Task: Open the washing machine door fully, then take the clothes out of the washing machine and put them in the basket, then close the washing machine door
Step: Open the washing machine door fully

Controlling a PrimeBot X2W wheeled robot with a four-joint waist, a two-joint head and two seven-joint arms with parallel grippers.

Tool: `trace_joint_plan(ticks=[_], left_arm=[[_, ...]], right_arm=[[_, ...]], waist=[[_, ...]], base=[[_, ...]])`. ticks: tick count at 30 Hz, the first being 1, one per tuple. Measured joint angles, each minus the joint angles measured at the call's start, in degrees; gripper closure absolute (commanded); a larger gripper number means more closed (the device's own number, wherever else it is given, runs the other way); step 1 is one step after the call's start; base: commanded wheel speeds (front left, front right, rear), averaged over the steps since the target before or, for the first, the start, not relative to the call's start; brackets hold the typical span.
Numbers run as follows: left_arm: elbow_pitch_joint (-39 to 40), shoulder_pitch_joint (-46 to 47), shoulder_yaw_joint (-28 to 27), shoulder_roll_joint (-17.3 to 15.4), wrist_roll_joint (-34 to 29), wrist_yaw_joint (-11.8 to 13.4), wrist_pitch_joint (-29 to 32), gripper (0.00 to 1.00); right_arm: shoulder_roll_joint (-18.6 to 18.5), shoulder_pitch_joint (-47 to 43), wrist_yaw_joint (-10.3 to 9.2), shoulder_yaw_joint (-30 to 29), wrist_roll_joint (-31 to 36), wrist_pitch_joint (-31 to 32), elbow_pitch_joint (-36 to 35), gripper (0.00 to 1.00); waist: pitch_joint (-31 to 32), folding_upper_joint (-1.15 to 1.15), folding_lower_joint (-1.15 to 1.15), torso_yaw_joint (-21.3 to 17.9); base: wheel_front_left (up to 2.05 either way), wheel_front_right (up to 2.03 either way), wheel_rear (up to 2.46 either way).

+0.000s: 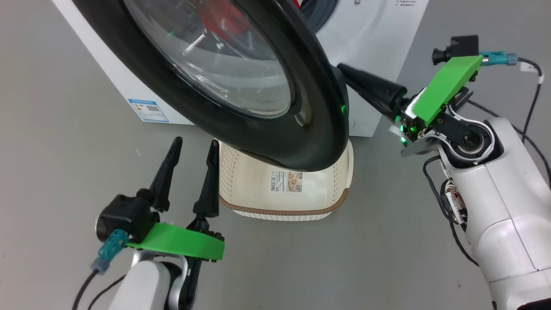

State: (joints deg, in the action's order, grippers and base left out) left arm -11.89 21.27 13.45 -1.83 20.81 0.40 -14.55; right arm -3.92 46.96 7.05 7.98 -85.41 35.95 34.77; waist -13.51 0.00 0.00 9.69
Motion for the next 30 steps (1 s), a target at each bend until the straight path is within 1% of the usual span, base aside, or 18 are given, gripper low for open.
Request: trace_joint_plan(ticks=[4,9,12,16,22,25,28,30], left_arm=[[0.0,0.0,-0.2,0.0,0.0,0.0,0.0,0.00],[0.1,0.0,-0.7,0.0,0.0,0.0,0.0,0.00],[0.1,0.0,-1.1,0.0,0.0,0.0,0.0,0.00],[0.1,0.0,-1.5,0.0,-0.1,-0.4,0.0,0.00],[0.1,0.0,-2.0,0.0,-0.1,-0.5,0.0,0.00],[0.1,-0.2,-2.3,0.0,-0.1,-0.5,0.0,0.00],[0.9,-0.7,-2.9,0.0,-0.2,-0.4,0.0,0.00],[1.4,-1.3,-3.2,0.0,-0.2,-0.4,0.0,0.00]], right_arm=[[-0.6,0.0,0.00,0.6,4.4,-5.5,-2.2,0.00],[-3.1,-0.4,0.00,3.2,12.5,-15.0,-5.9,0.00],[-5.0,-1.7,0.00,5.8,18.4,-21.7,-7.5,0.00],[-7.1,-3.0,0.00,8.5,24.0,-29.8,-8.8,0.00],[-10.9,-4.8,0.02,11.5,35.9,-42.3,-8.8,0.00],[-11.2,-6.2,0.08,10.9,43.3,-47.4,-7.2,0.00],[-10.3,-8.3,0.08,7.5,51.0,-49.6,-6.5,0.00],[-9.1,-10.4,0.08,4.9,55.5,-50.2,-7.3,0.00]], waist=[[-0.1,0.00,0.00,-0.4],[-0.2,0.00,0.00,-1.5],[-0.4,0.00,0.00,-2.3],[-0.7,0.00,0.00,-3.6],[-1.0,0.00,0.00,-5.3],[-0.9,0.00,0.00,-6.0],[-0.5,0.00,0.00,-6.6],[-0.3,0.00,0.00,-6.9]], base=[[0.00,0.00,0.00],[0.00,0.00,0.00],[0.00,0.00,0.00],[0.00,0.00,0.00],[0.00,0.00,0.00],[0.00,0.00,0.00],[0.00,0.00,0.00],[0.00,0.00,0.00]])
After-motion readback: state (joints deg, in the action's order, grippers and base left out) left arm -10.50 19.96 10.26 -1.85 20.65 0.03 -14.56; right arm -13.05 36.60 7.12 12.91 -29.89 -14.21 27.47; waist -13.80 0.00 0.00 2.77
